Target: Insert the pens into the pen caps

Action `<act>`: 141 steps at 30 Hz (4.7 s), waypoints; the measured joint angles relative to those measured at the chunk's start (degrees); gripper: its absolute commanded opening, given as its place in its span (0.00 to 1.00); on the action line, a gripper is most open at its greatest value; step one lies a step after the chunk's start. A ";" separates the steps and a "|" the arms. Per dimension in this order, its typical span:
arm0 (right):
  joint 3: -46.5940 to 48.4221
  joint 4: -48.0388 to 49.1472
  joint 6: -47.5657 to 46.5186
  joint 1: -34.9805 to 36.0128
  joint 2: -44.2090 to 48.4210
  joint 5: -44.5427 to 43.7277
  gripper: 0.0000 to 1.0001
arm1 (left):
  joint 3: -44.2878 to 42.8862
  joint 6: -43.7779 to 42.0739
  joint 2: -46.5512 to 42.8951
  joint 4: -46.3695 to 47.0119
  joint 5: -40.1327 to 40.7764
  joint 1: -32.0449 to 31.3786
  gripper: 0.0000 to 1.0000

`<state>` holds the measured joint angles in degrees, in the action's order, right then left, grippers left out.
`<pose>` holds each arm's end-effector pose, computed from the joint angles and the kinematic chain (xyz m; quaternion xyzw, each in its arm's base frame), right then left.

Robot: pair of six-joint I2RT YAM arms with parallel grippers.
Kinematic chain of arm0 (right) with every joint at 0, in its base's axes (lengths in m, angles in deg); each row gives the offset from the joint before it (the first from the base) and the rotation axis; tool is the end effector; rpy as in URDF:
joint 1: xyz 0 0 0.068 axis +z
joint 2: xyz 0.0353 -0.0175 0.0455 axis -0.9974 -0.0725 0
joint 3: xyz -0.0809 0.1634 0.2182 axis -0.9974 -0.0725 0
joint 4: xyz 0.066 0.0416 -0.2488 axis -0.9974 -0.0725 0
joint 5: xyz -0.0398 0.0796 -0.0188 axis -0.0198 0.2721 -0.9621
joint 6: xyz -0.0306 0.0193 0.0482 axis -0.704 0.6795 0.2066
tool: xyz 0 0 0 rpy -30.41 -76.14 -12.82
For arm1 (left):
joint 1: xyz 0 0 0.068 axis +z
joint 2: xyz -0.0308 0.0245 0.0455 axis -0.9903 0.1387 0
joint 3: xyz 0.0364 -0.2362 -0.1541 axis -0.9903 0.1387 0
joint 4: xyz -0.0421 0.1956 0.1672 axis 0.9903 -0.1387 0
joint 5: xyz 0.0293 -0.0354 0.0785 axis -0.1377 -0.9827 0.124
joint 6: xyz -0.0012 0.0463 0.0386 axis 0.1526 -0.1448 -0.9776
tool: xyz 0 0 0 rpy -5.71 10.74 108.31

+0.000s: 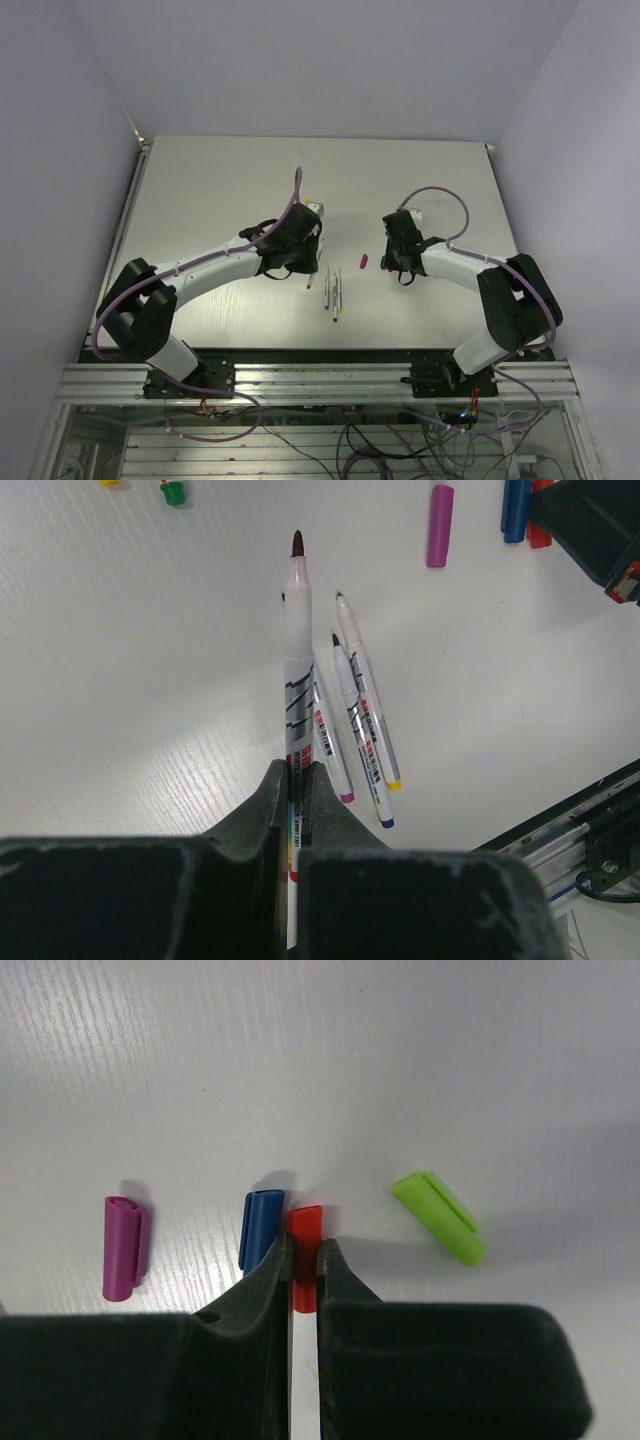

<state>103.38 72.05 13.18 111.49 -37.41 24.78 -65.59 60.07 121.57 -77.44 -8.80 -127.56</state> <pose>0.2695 0.1158 0.1556 0.0812 0.9488 0.0121 0.3051 0.2300 -0.2332 0.2353 0.0926 0.9367 -0.2089 0.2652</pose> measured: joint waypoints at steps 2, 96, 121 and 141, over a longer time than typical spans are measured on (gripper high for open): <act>0.31 -0.04 0.15 0.00 -0.26 0.28 0.00 | 0.00 -0.20 0.55 0.04 -0.37 0.02 0.07; -3.67 27.78 7.13 -0.81 23.96 8.70 0.00 | -5.77 -0.42 5.95 25.70 -12.79 -4.17 0.07; -3.78 28.04 7.80 -0.92 23.96 11.21 0.00 | -5.57 1.40 5.97 26.97 -11.10 -4.17 0.07; -4.68 28.13 6.36 -1.42 23.69 19.87 0.00 | -4.04 4.37 6.34 31.52 -9.07 -3.63 0.07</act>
<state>98.71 100.18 19.54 110.07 -13.72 44.64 -69.63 64.44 127.91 -45.92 -17.87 -131.19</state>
